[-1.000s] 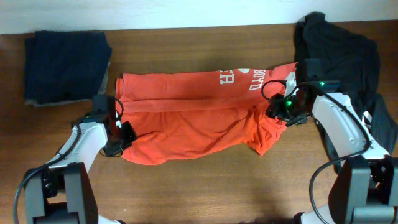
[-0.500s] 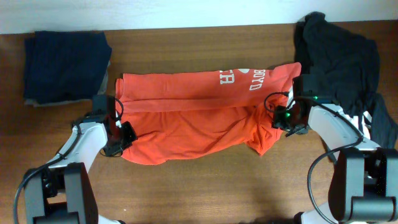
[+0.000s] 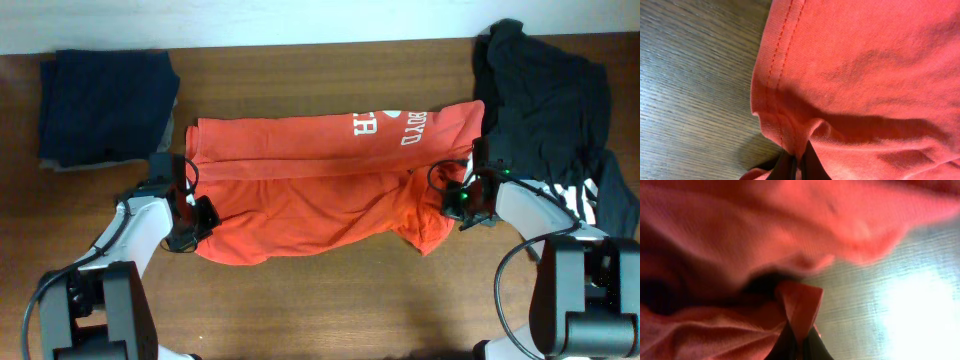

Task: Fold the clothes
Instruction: 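Fold the bottom edge up over the top with both grippers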

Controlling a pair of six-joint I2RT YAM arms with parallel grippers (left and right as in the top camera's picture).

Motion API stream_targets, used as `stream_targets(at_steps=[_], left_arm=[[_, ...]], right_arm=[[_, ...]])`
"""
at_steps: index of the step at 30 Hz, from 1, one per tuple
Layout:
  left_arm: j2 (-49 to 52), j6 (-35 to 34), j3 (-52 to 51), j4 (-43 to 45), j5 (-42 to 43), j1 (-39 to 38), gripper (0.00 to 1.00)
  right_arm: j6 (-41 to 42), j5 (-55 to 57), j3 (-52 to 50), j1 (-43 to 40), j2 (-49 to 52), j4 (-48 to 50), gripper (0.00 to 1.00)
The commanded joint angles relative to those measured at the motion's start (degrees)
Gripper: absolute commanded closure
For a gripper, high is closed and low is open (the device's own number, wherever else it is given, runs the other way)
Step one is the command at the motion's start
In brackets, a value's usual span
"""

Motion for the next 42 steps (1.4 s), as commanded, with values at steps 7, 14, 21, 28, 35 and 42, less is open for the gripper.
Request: stream_targets(at_steps=[7,14,21,28,35,42], left_arm=[[-4.2,7.04,10.12,-13.35,-1.01,2.4,0.99],[-12.15,7.91,13.05,-17.9,-2.93,3.02,0.99],[-19.3,8.35,13.05,-21.7,-6.29,3.02,0.99],[-17.2,8.35,12.94,-20.92,-6.95,3.02,0.99],[-12.7,8.31,12.33,-16.96,-8.83,3.02,0.99],[-5.92,8.31,12.33,-11.72,-9.79,3.02,1.0]], right_arm=[[0.9,0.11,17.03,-8.35,-14.23,-24.68,0.96],[0.22,0.09,20.57,-15.1,-20.94,-35.19,0.96],[-0.83,-0.74,20.7,-15.98,-26.84,-39.36,0.96],[-2.32,-4.04,20.65,-15.06,-24.06,-33.55,0.96],[-2.32,-4.87,20.65,-10.32,-15.02,-24.94,0.96],[-2.29,-5.11,20.65,-5.66,-6.32,-16.48,0.96]])
